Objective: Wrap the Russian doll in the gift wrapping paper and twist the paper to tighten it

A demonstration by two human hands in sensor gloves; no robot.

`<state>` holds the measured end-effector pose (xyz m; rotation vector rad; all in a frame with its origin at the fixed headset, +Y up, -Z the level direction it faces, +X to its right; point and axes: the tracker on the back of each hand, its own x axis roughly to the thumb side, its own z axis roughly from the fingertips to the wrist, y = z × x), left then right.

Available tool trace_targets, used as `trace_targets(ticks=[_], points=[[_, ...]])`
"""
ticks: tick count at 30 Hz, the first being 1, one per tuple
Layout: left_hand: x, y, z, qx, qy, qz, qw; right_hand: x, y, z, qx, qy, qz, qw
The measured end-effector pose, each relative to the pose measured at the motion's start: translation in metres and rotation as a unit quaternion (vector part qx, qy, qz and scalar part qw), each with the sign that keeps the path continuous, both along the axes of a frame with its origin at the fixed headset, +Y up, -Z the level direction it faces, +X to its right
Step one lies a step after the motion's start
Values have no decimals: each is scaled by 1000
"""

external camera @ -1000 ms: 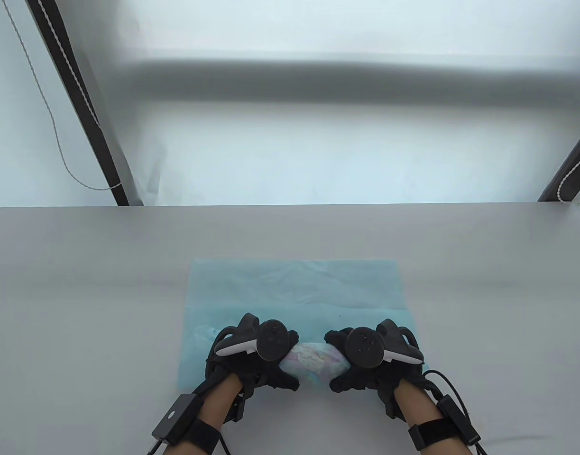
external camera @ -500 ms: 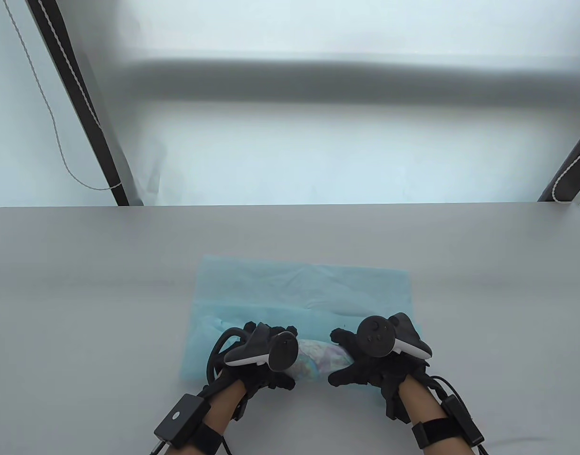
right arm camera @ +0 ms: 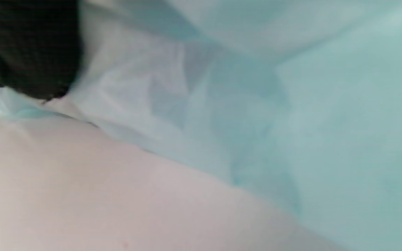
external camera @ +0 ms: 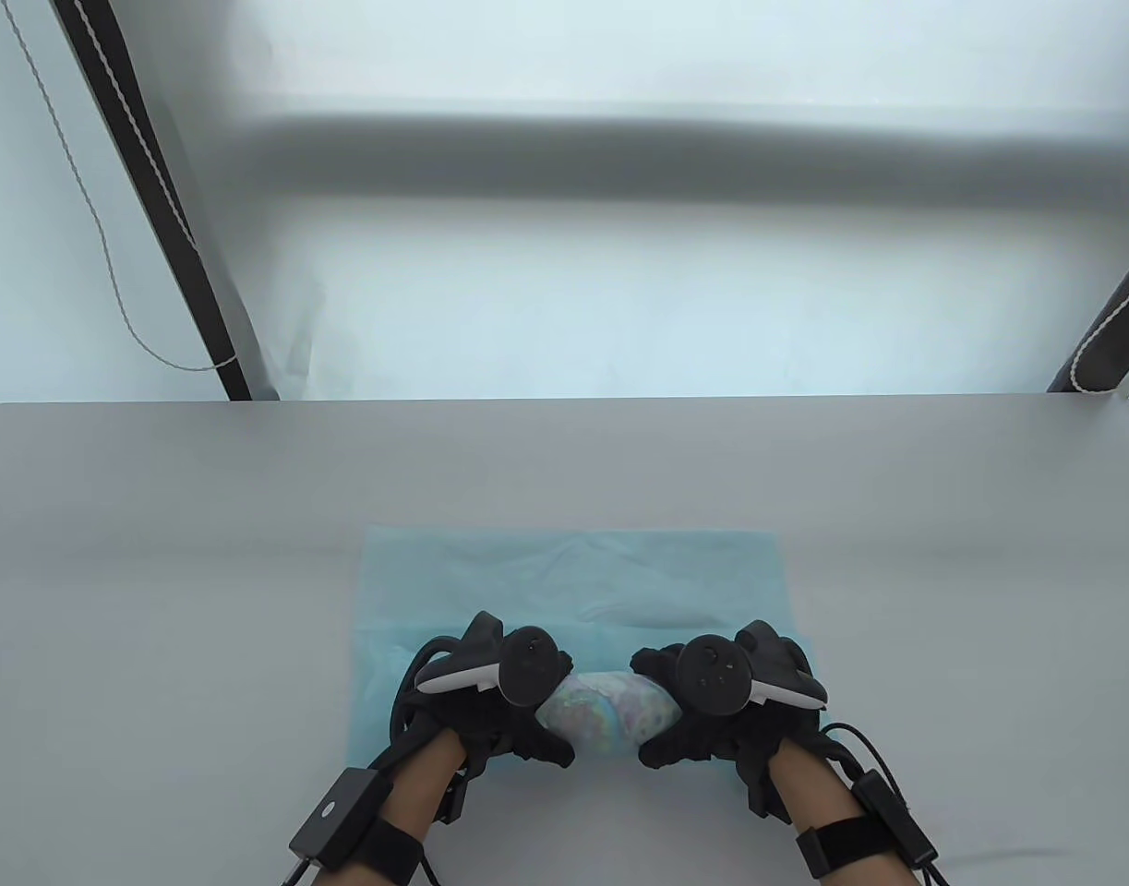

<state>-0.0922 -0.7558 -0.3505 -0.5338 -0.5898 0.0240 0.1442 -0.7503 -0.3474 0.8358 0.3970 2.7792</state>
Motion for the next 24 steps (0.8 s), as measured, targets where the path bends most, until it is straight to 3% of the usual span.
trace_targets(ticks=[6, 11, 19, 24], points=[[15, 6, 11, 47, -18, -57, 997, 5, -2, -3, -38, -25, -33, 998], [22, 3, 13, 113, -21, -71, 991, 9, -5, -8, -104, -34, -47, 993], [13, 5, 3, 62, -23, -27, 997, -16, -1, 6, 5, 9, 107, 994], [1, 1, -2, 6, -9, 4, 1000, -19, 0, 8, 44, 14, 81, 996]])
